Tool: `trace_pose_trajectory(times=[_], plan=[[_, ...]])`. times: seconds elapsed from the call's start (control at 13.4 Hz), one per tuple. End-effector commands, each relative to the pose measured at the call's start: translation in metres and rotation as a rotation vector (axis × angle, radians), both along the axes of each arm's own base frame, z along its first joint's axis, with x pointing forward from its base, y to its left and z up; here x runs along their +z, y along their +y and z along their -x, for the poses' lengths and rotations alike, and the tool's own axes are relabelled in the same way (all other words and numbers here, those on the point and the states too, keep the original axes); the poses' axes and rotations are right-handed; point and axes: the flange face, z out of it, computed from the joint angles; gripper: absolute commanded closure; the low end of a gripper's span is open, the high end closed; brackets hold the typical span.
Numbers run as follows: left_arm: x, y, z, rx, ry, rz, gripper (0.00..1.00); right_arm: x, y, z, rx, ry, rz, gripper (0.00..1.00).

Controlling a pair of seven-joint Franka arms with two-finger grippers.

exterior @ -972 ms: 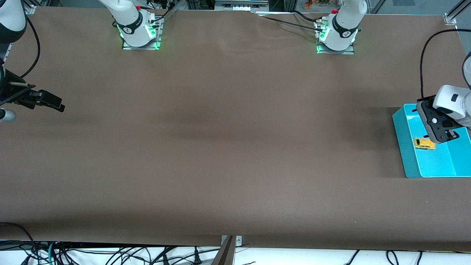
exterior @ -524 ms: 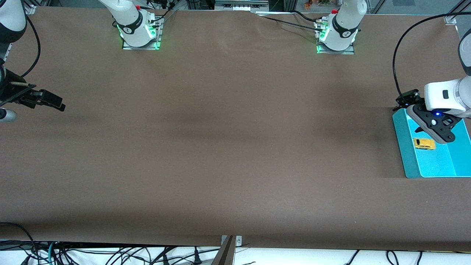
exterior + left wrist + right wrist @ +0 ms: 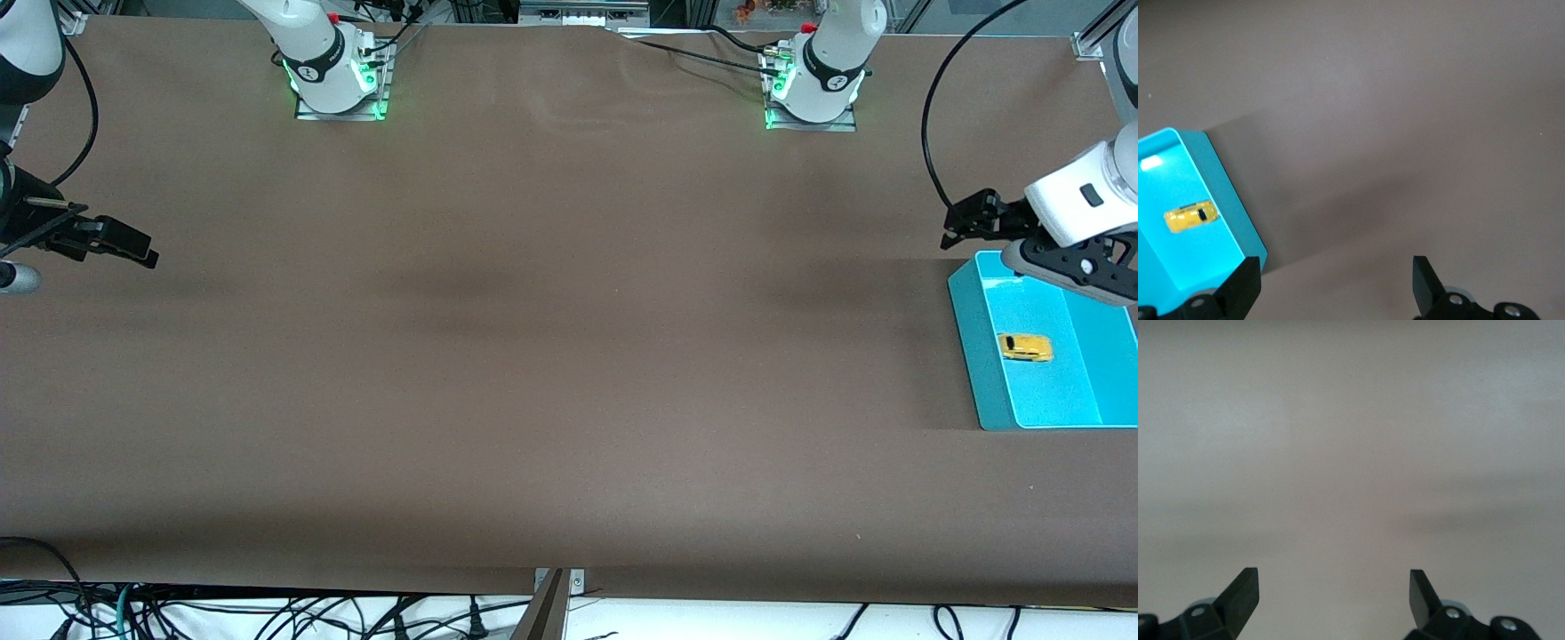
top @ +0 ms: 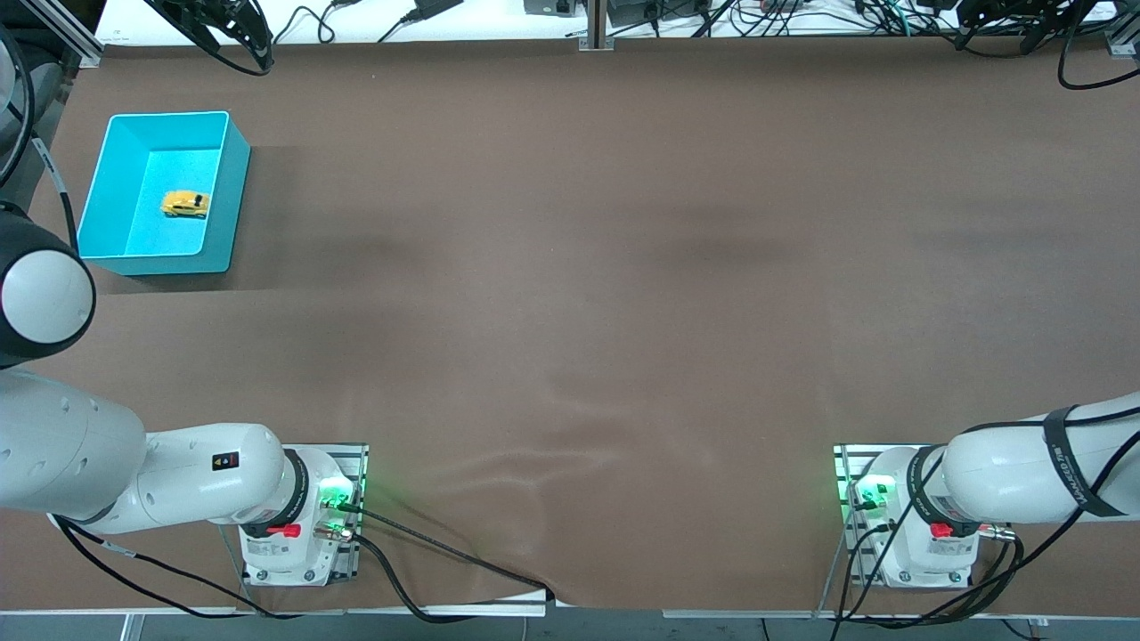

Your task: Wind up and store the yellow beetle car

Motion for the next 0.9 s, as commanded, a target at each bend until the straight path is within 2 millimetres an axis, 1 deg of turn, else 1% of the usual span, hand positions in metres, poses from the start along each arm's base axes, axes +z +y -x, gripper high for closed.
trace_pose_trajectory(times=[0.0, 0.15, 0.37, 0.67, 0.82], plan=[[0.0152, -0.0203, 0.0153, 0.131, 0.025, -0.009, 0.00, 0.0078, 0.0006, 0.0014, -0.012, -0.001, -0.014, 0.00], [0.0127, -0.0276, 0.0166, 0.206, 0.035, -0.018, 0.00, 0.0076, 0.0013, 0.0009, -0.003, -0.001, -0.013, 0.00], [0.0094, -0.0247, 0.0119, 0.208, 0.023, -0.004, 0.00, 0.0076, 0.0006, 0.0010, 0.001, -0.001, -0.015, 0.00], [0.0168, -0.0196, 0.0134, 0.228, 0.007, -0.011, 0.00, 0.0076, 0.0013, 0.0009, 0.002, -0.001, -0.013, 0.00], [0.0186, -0.0179, 0.0147, 0.314, 0.010, -0.004, 0.00, 0.0076, 0.0013, 0.0009, 0.002, -0.001, -0.013, 0.00]])
